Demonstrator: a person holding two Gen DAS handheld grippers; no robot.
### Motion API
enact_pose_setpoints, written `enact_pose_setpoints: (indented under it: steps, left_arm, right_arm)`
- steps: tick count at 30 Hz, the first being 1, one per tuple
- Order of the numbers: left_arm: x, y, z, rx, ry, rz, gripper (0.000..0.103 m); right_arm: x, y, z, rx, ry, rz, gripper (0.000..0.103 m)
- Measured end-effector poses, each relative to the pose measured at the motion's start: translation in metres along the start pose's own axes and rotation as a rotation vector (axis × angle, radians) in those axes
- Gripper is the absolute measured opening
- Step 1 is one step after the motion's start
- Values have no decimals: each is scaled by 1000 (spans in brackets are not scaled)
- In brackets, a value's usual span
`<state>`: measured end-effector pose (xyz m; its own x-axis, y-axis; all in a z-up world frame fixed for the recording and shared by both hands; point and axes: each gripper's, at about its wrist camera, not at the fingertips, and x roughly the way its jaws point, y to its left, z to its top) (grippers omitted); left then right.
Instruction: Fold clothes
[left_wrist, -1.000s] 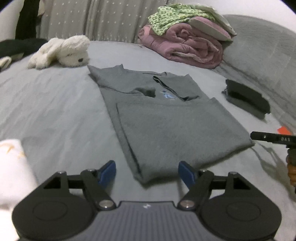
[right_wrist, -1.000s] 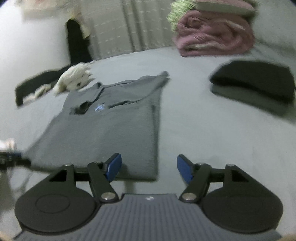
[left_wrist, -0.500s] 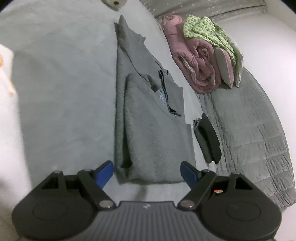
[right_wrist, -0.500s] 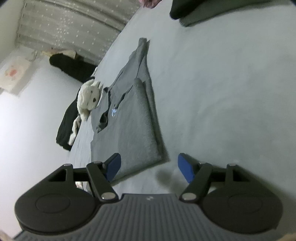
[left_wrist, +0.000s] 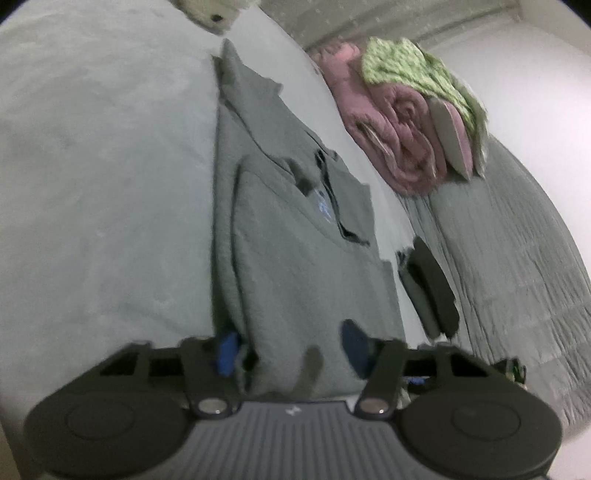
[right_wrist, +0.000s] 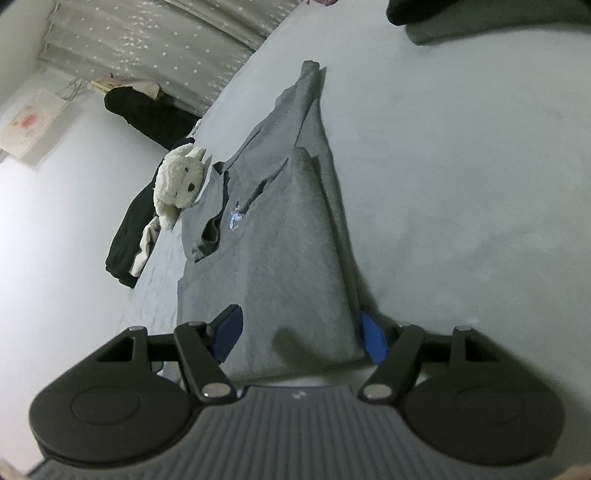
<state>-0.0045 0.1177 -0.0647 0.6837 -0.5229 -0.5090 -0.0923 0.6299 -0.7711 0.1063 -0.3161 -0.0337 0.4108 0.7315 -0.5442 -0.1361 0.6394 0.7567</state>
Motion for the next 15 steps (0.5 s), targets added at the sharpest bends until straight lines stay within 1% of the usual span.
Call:
enact_pose_setpoints:
  steps: [1,2,4,5,7,10,15]
  left_arm:
    - [1,2,0,-16,-11,11,35]
    - [2,4,-1,-32,-22,23,24]
    - [4,8,-1,-67,-38,40,11]
    - [4,11,-1,-91,-43,39,10]
    - [3,10,0,-119,-47,40,9]
    - [-3,3,-1,-116,-57,50,7]
    - [-18,-8,-2,-117,-66,28,6]
  right_arm:
    - [1,0,-1,-6,-10,-9,57]
    - [2,1,-2,-16,-21,-22,51]
    - [5,2,-5,-38,-43,-44,22]
    - [6,2,-6,-37,-51,-43,16]
    - [6,3,-7,-36,-67,-41,13]
    - [-2,8,-10,-46,-96,-36,12]
    - [-20,25,-14,-63,-136,14,10]
